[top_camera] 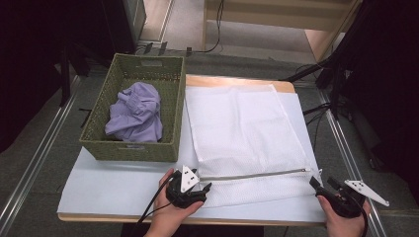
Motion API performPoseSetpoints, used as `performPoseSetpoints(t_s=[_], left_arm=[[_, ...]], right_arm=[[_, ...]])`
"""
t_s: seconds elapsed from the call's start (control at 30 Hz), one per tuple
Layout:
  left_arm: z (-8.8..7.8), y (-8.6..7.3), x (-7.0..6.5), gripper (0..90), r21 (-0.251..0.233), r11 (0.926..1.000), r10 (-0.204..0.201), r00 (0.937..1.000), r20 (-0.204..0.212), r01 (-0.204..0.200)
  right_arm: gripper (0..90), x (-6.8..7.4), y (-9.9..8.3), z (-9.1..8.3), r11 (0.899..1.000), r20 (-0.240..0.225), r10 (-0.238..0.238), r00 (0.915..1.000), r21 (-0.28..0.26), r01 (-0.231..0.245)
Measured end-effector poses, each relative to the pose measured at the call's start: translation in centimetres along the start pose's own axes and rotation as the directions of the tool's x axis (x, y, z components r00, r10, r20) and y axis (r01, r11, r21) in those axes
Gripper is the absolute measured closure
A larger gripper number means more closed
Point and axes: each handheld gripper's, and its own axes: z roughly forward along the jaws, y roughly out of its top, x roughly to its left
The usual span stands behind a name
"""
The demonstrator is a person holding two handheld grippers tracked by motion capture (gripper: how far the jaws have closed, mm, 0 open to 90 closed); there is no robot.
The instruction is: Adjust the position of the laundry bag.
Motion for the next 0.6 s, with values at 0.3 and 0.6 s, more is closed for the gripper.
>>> performPoseSetpoints(t_s=[0.3,0.6], left_arm=[[0.4,0.1,0.5,54.9,0.069,0.9965,-0.050,0.9986,0.016,0.049],[0.4,0.1,0.4,62.4,0.072,0.9969,-0.033,0.9994,0.007,0.032]], right_arm=[[42.7,0.4,-0.2,0.8,0.997,-0.008,-0.041,0.9991,0.063,0.042],[48.3,0.7,-0.4,1.2,0.992,-0.027,-0.067,0.9974,0.103,0.069]])
